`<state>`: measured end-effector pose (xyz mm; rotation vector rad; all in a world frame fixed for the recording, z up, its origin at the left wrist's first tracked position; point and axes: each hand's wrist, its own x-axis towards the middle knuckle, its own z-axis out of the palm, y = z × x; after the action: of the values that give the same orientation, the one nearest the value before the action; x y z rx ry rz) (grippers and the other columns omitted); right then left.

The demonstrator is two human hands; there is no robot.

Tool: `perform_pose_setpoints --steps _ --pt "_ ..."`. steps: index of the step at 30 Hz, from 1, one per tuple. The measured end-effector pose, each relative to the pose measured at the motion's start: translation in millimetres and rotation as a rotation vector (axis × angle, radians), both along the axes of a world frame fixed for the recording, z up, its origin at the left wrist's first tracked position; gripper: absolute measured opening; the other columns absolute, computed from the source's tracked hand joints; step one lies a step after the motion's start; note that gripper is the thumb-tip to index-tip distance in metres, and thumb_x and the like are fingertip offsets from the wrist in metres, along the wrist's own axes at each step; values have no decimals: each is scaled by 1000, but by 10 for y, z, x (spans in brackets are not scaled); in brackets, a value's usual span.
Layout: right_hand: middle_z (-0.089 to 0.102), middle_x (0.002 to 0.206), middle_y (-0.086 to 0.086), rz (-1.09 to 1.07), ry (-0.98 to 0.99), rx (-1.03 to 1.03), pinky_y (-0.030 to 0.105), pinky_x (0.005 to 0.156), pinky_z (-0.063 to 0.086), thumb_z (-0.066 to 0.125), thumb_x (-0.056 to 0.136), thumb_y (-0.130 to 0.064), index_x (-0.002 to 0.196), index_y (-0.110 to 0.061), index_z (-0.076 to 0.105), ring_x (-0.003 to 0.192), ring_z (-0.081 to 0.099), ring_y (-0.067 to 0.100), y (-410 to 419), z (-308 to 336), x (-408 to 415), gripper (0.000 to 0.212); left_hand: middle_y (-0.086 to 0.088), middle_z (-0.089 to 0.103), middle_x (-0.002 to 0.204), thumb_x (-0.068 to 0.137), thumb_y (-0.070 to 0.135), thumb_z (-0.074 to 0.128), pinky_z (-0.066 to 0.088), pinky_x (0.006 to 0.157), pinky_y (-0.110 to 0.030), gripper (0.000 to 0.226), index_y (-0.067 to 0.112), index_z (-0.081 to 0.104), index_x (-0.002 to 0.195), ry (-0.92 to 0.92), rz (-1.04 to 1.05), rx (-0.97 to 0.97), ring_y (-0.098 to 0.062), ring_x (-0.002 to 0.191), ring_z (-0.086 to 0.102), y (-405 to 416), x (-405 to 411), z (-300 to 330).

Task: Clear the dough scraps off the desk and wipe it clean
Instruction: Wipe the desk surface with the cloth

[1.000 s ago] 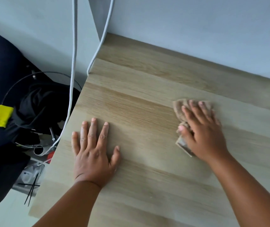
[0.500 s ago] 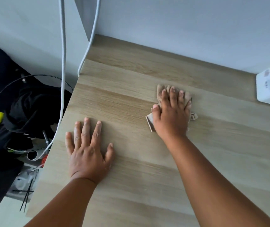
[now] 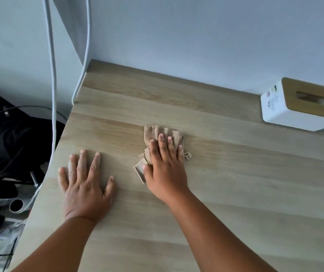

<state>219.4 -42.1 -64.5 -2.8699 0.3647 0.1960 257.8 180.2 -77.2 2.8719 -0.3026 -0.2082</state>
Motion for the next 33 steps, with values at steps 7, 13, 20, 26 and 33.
perform_pose_setpoints --steps 7,13,20,26,33 --pt "2 174 1 59 5 13 60 126 9 48 97 -45 164 -21 22 160 -6 25 -118 19 -625 76 -11 16 171 86 62 37 2 127 -55 81 24 34 159 3 7 -20 -30 159 5 -12 -4 29" --pt "8 173 4 -23 34 -28 56 127 17 41 100 -50 162 -19 28 160 7 28 -377 -39 -1362 70 -10 17 171 86 64 35 2 127 -54 81 25 34 157 1 8 -14 -29 159 5 -2 -23 10" --pt "15 172 4 -173 22 -74 54 124 17 39 102 -53 160 -22 35 160 11 27 -697 -56 -2023 67 -11 27 166 82 63 40 4 126 -52 80 22 46 150 2 33 -42 -28 157 11 -36 -38 108" --pt "24 169 8 -436 6 -59 58 125 21 34 99 -57 158 -20 39 158 20 31 -1006 -24 -2352 70 -14 45 143 73 50 56 26 116 -54 61 19 56 125 114 178 -1 -36 137 34 -379 93 374" --pt "32 166 13 -588 4 -121 61 122 24 29 96 -62 156 -18 44 154 27 37 -1587 -68 -2612 76 -10 43 154 91 38 67 34 114 -54 59 19 50 144 7 -269 -179 -38 139 38 -1233 6 433"
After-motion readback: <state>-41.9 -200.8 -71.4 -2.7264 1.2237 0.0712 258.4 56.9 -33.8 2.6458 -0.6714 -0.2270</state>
